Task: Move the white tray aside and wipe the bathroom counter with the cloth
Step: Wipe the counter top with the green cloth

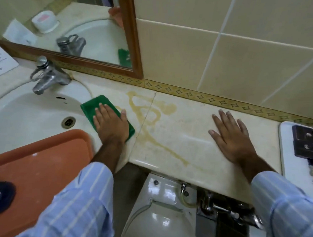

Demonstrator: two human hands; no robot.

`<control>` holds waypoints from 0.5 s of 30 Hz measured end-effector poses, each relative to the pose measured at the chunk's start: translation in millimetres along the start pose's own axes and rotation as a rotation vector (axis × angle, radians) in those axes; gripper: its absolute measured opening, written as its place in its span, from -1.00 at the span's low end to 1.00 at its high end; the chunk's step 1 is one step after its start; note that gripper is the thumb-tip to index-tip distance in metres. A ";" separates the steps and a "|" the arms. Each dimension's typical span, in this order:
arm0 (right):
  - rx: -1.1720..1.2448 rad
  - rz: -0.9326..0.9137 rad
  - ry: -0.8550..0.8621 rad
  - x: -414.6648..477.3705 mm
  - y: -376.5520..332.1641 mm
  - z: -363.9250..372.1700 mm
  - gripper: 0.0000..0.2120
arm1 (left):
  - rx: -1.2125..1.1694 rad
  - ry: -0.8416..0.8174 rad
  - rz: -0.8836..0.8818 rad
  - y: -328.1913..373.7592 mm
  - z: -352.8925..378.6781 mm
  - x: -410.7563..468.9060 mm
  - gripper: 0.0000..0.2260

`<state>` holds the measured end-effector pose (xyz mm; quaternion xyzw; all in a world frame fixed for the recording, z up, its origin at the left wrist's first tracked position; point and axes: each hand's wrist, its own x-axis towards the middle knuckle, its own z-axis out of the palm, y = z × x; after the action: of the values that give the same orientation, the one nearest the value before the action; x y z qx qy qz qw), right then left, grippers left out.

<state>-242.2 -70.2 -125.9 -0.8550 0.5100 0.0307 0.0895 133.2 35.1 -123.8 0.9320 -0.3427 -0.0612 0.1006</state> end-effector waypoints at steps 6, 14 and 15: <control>-0.015 -0.009 0.047 3.3 3.3 5.9 -0.36 | 0.059 -0.122 0.490 78.1 14.7 -1.0 -0.36; -0.011 -0.005 0.035 3.8 1.8 2.6 -0.34 | 0.064 -0.081 0.235 17.7 1.3 -17.9 -0.38; -0.004 -0.006 0.037 4.1 1.5 2.6 -0.34 | 0.057 -0.092 0.221 31.1 -0.1 -5.2 -0.39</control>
<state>-241.5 -74.0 -129.2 -0.8571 0.5089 0.0155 0.0786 109.8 15.3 -116.3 0.8873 -0.4491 -0.0827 0.0646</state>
